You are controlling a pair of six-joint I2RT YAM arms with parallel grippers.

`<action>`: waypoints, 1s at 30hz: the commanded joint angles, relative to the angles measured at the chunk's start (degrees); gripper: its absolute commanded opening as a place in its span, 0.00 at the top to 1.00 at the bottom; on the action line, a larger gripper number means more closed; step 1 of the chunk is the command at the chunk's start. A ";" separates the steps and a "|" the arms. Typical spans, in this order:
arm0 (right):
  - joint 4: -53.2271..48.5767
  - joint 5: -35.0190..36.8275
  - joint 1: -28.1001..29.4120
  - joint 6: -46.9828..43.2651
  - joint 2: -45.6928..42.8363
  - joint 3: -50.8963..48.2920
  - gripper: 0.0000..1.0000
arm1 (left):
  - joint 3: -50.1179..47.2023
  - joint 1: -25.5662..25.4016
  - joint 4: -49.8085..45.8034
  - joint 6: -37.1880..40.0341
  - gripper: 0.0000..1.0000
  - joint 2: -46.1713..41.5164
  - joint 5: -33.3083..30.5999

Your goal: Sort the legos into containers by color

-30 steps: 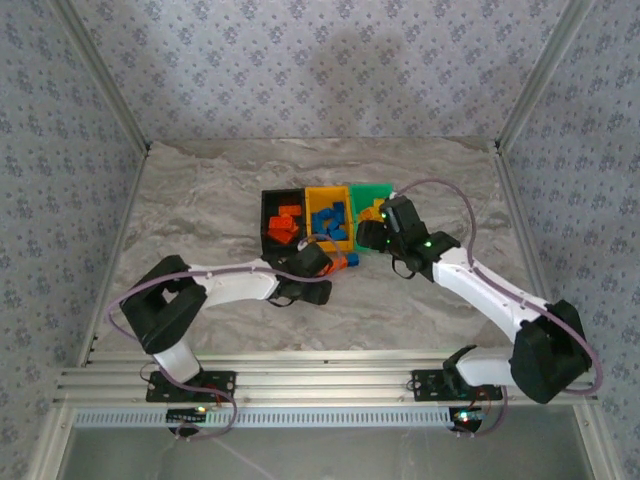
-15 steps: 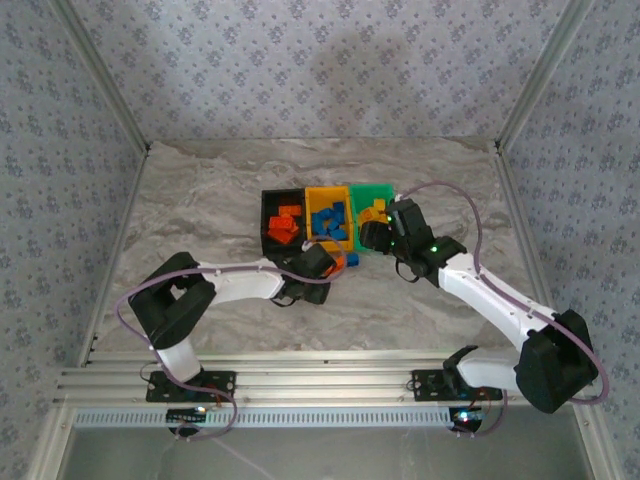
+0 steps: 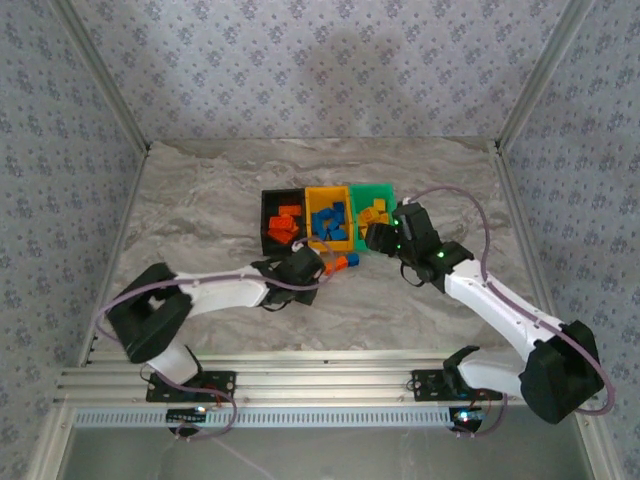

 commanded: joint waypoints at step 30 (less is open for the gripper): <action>-1.70 -2.39 -2.51 1.35 -3.21 -3.21 0.25 | 31.05 22.77 -9.38 6.26 0.22 8.15 8.12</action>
